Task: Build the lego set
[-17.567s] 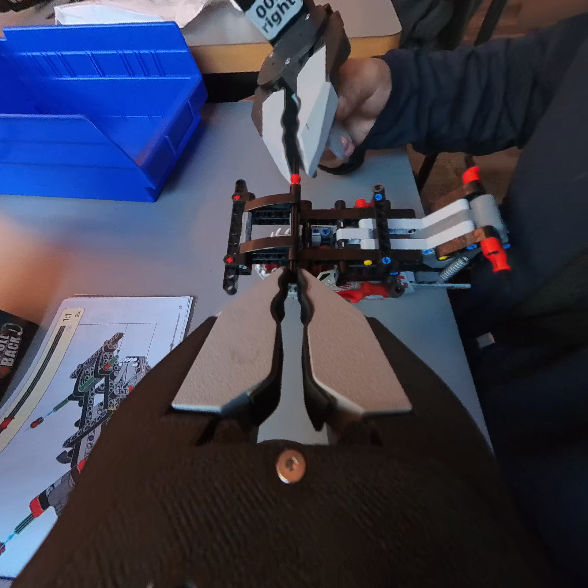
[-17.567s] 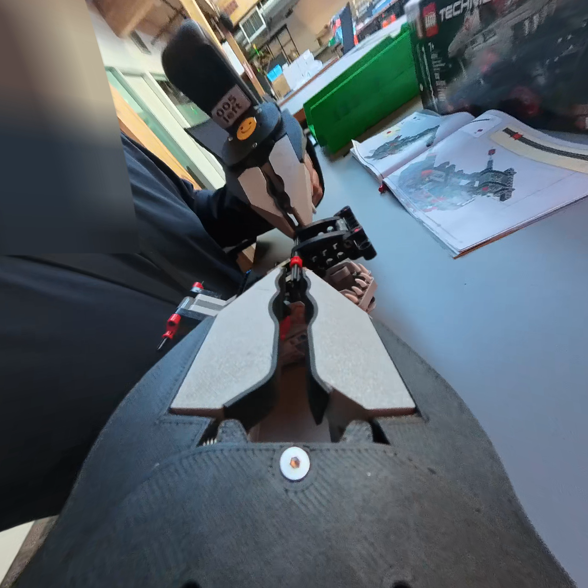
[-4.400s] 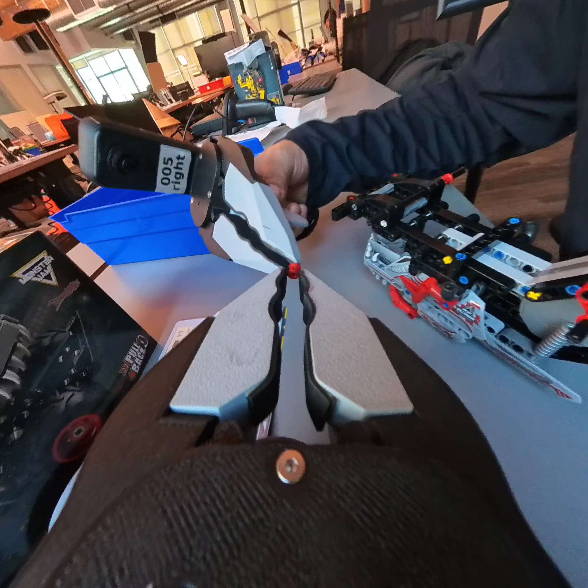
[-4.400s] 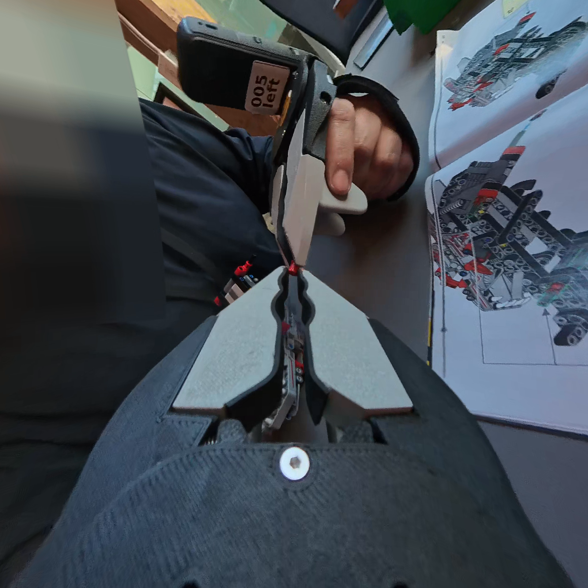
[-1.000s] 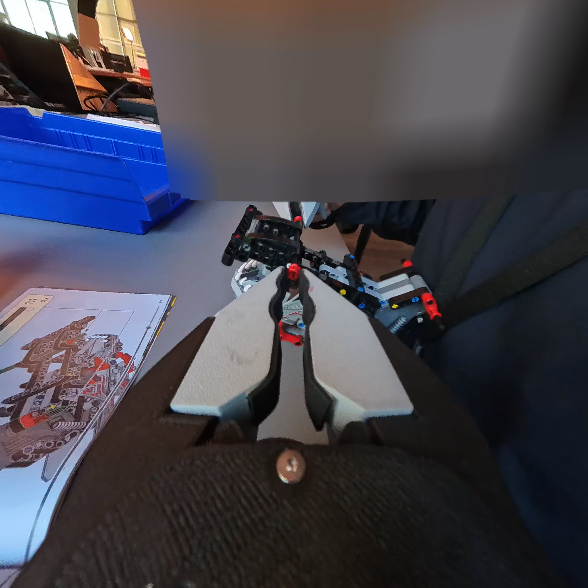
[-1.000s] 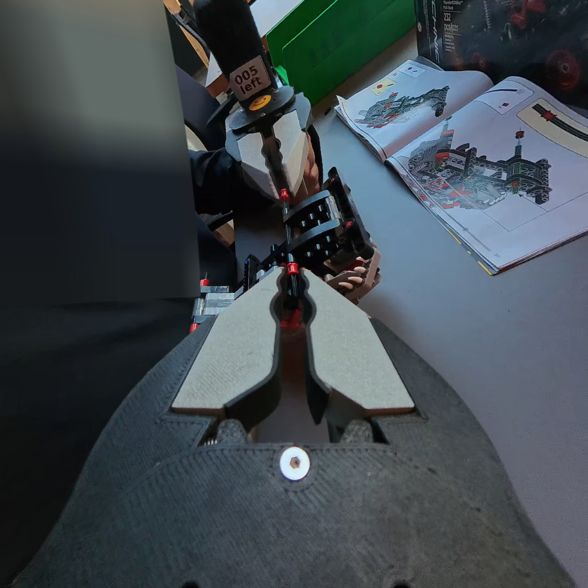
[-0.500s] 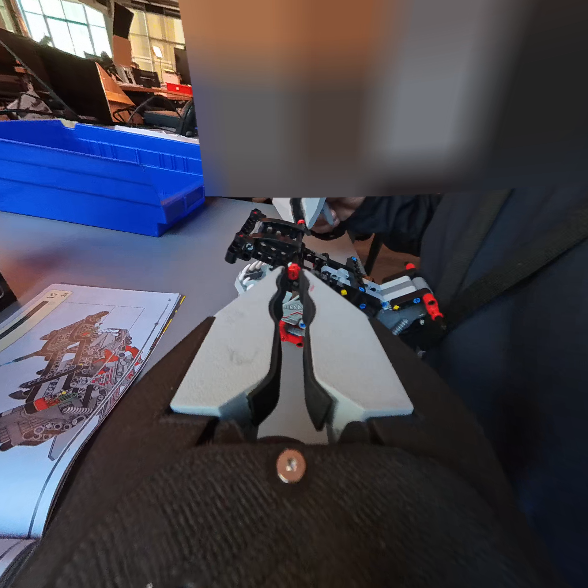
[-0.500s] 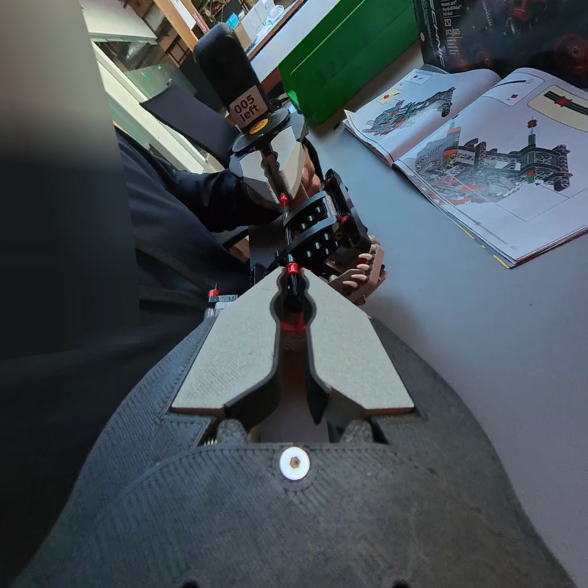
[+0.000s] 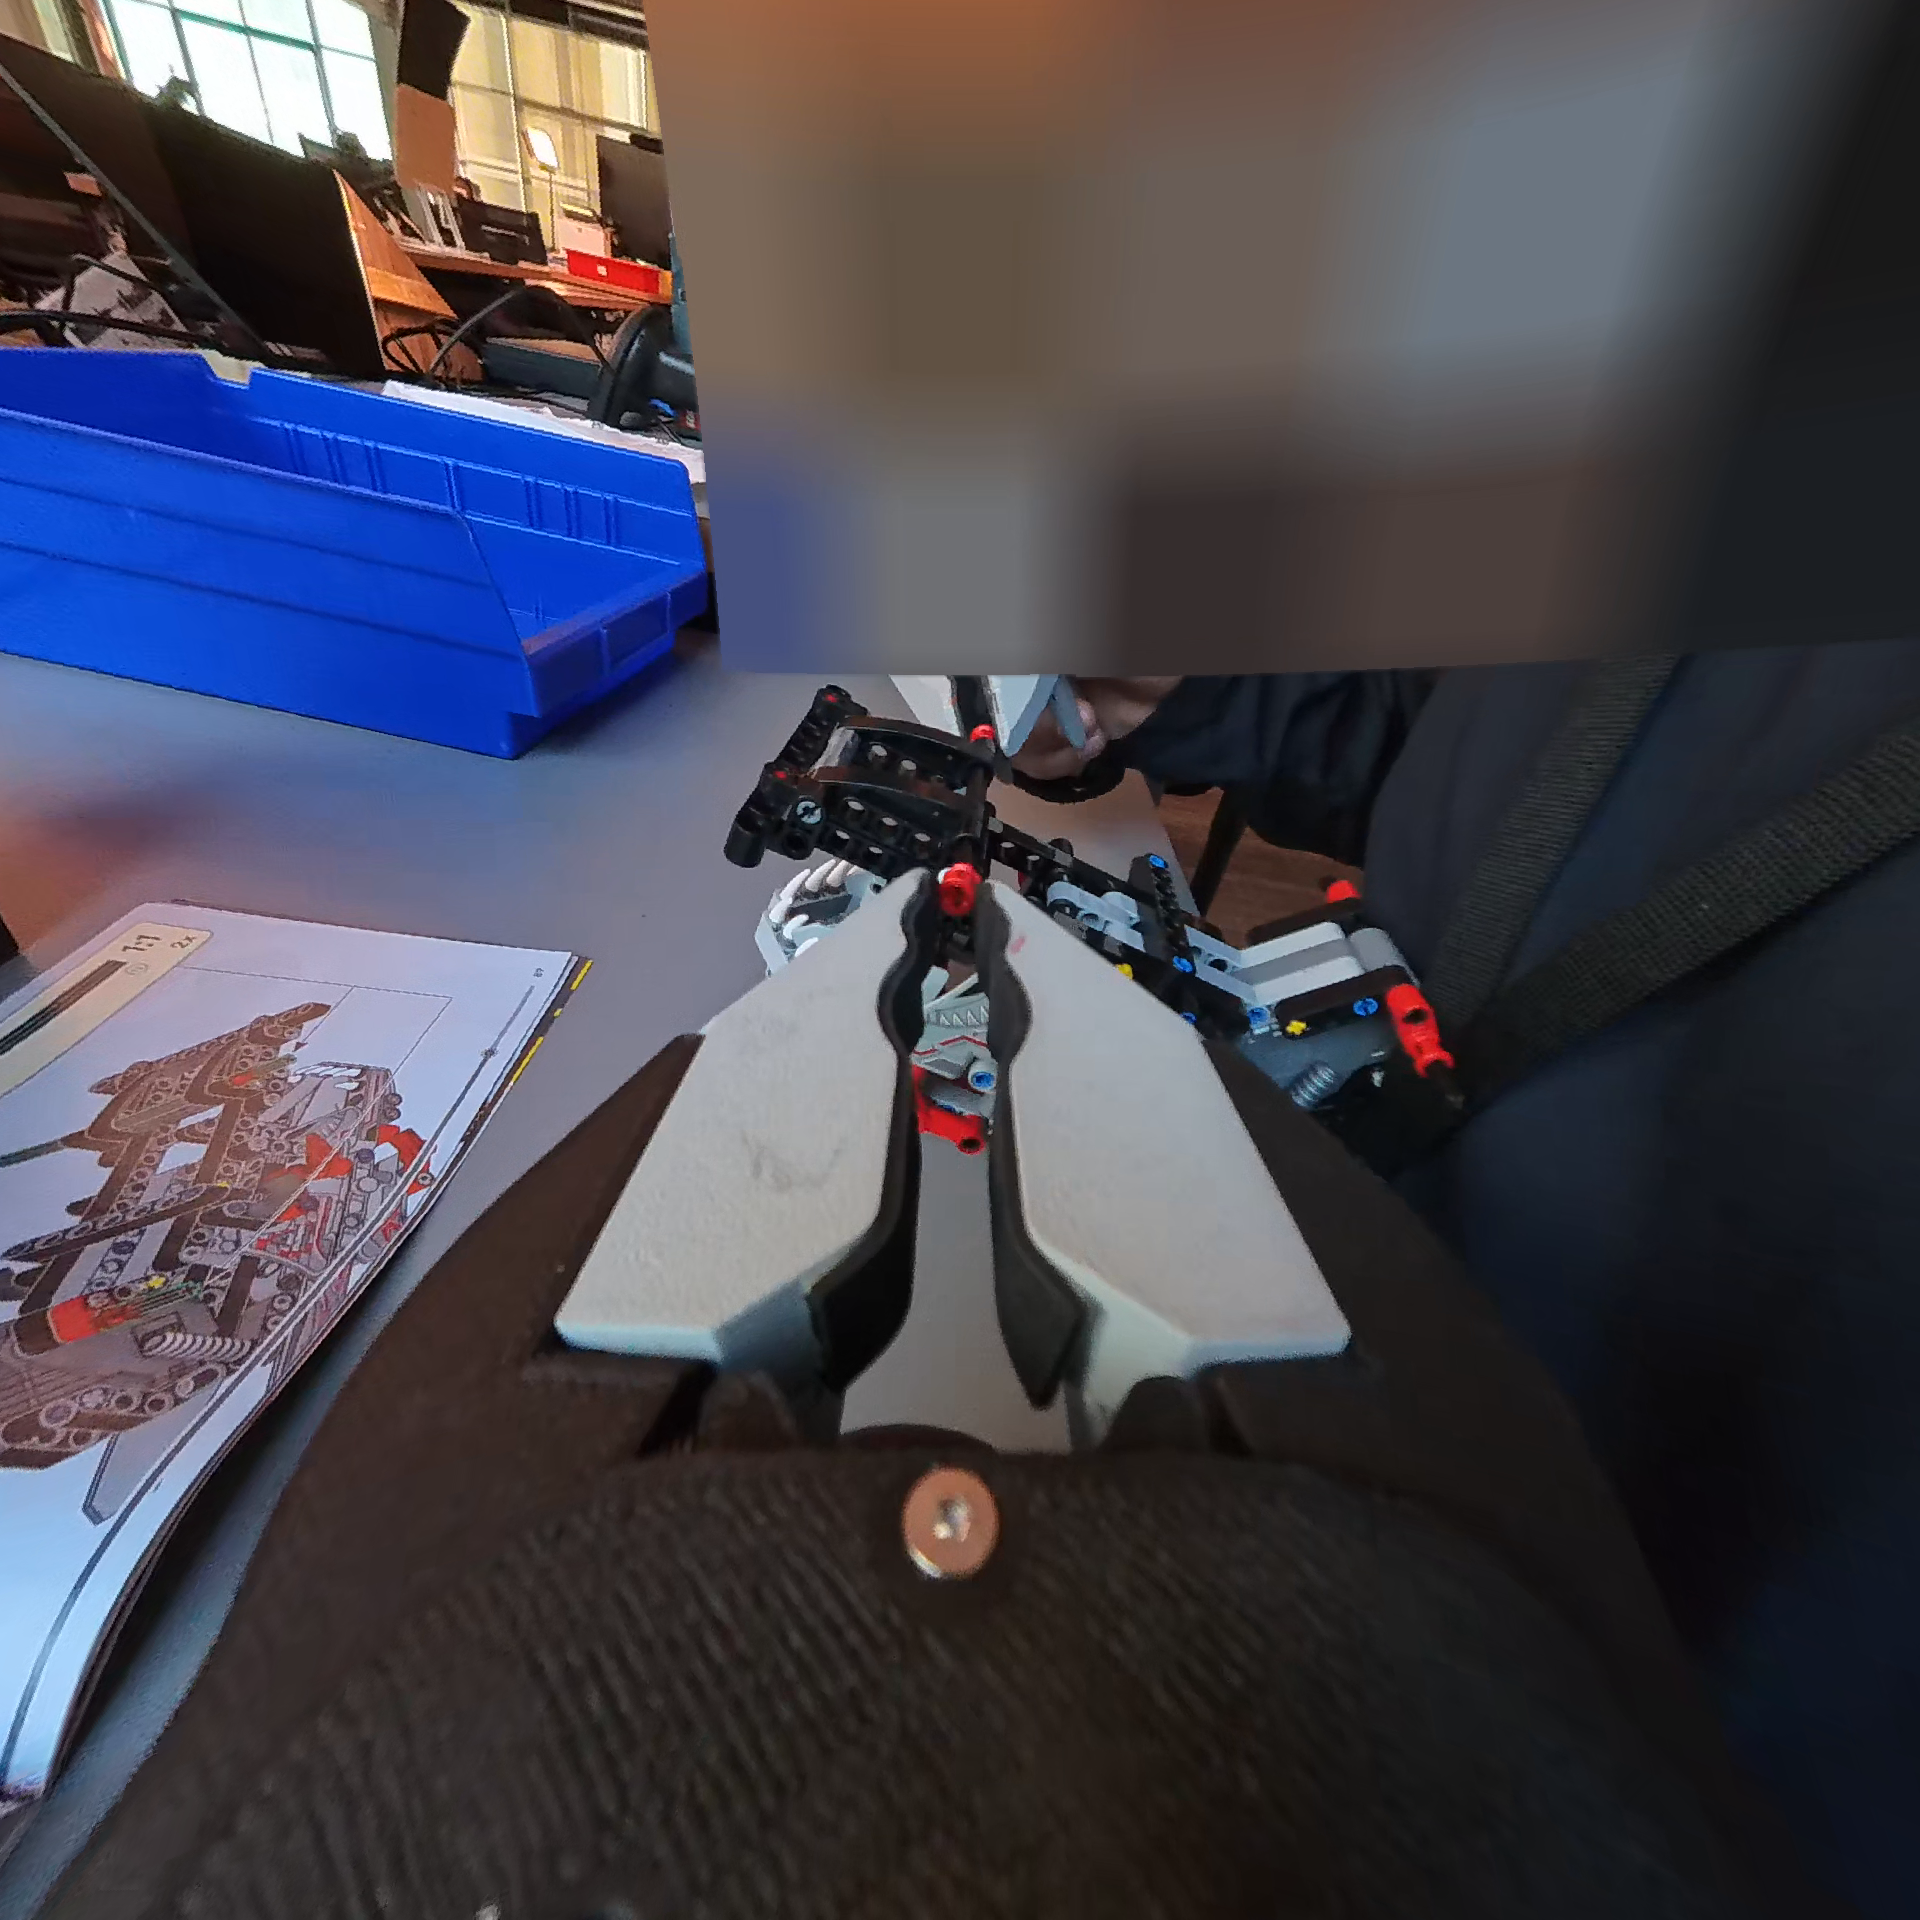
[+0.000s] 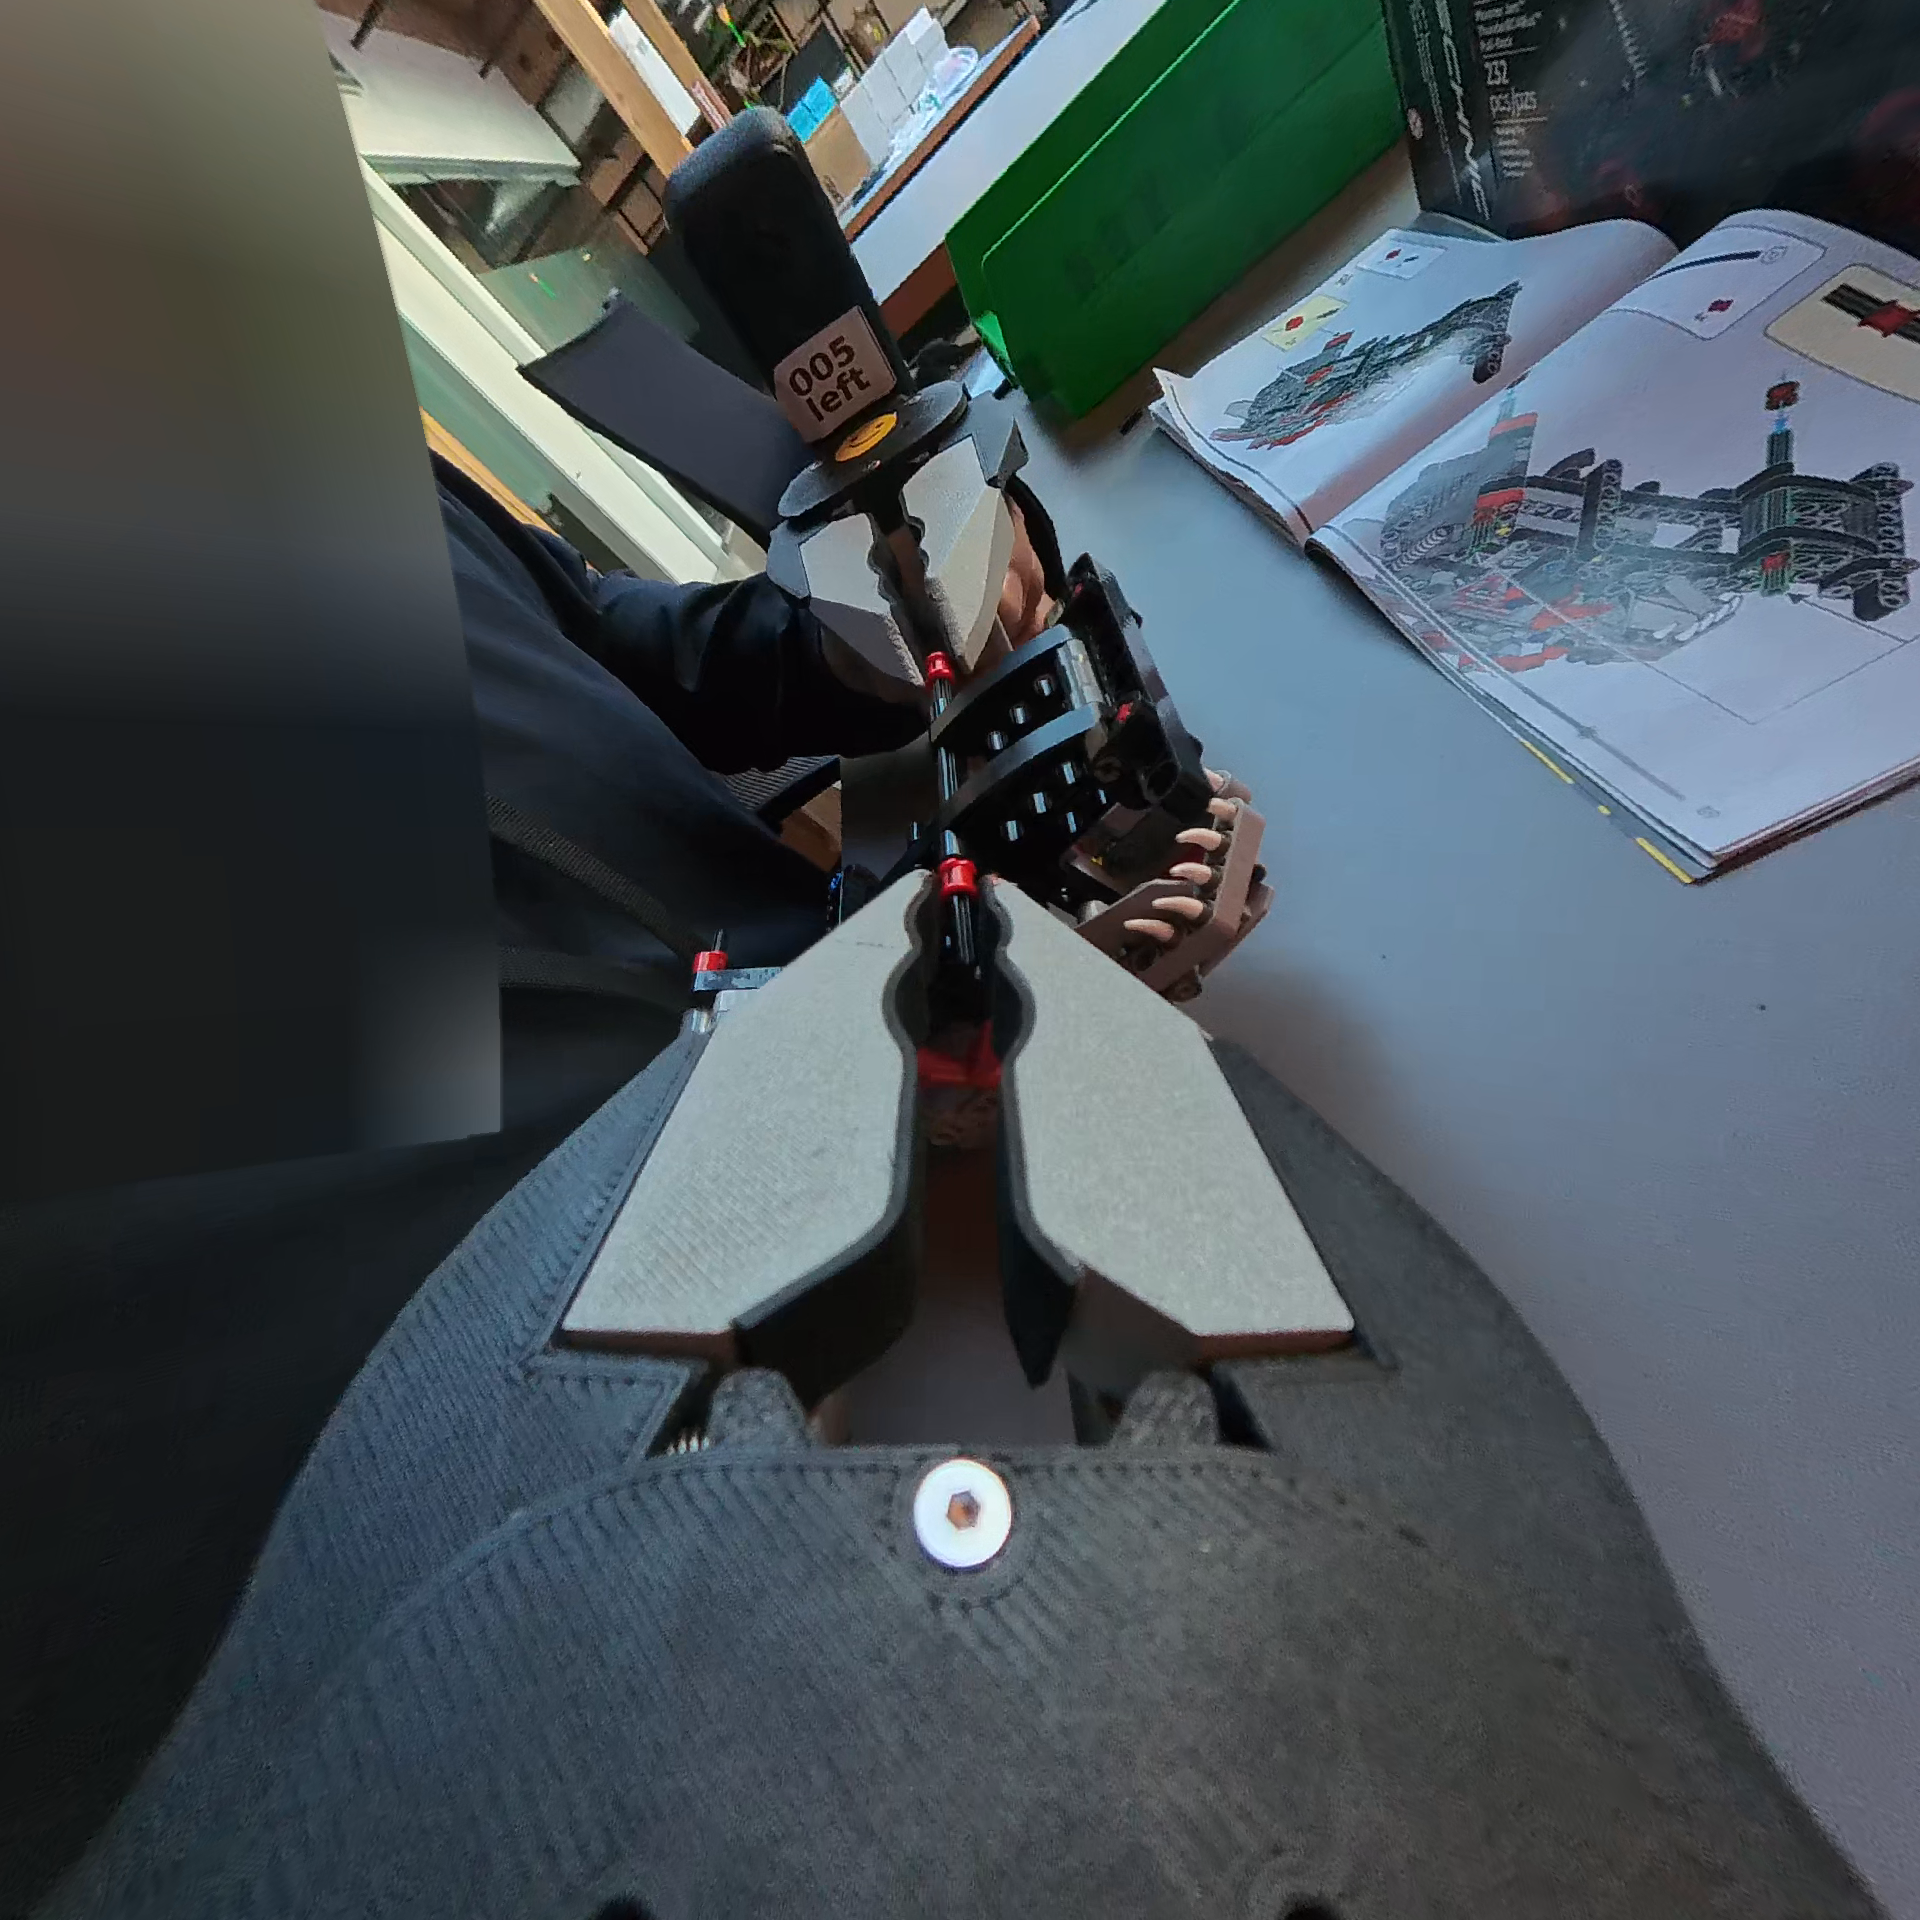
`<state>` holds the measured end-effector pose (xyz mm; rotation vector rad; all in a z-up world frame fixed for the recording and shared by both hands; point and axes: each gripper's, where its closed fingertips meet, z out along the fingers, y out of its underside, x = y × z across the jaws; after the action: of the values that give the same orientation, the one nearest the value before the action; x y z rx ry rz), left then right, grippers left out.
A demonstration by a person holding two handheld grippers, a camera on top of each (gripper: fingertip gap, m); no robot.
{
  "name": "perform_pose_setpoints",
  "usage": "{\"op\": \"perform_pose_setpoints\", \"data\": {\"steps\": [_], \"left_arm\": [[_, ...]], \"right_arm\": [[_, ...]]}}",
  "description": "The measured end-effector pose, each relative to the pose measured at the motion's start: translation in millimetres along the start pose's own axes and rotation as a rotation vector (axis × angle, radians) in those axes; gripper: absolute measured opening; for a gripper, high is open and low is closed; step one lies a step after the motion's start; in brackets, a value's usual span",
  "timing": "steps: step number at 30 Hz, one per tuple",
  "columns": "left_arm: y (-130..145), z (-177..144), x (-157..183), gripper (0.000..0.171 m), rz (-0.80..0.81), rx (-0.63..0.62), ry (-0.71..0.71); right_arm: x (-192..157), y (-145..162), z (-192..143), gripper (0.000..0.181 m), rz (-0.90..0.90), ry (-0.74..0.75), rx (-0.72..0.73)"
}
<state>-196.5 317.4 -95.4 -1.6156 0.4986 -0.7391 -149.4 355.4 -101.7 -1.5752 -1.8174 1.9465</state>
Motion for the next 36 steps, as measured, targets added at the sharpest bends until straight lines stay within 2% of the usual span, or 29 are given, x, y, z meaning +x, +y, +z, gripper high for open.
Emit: {"op": "perform_pose_setpoints", "data": {"steps": [10, 16, 19, 31, 34, 36], "left_arm": [[-2, 7, 2, 0.003, -0.035, 0.028, -0.033], [-6, 11, 0, 0.002, -0.088, 0.061, -0.013], [-2, 15, 4, 0.003, -0.068, 0.027, 0.003], [-2, 17, 5, 0.003, -0.097, 0.024, -0.002], [2, 12, 2, 0.003, -0.067, -0.016, -0.012], [4, 9, 1, 0.003, -0.059, -0.028, -0.018]], "right_arm": [[0, 2, -3, 0.002, 0.076, -0.084, 0.053], [4, 7, -2, 0.002, 0.055, -0.102, 0.033], [0, 6, -1, 0.002, 0.082, -0.166, 0.065], [3, 8, 1, 0.002, 0.107, -0.187, 0.093], [1, 4, -5, 0.011, 0.117, -0.196, 0.112], [3, 5, -13, 0.005, 0.087, -0.154, 0.110]]}}
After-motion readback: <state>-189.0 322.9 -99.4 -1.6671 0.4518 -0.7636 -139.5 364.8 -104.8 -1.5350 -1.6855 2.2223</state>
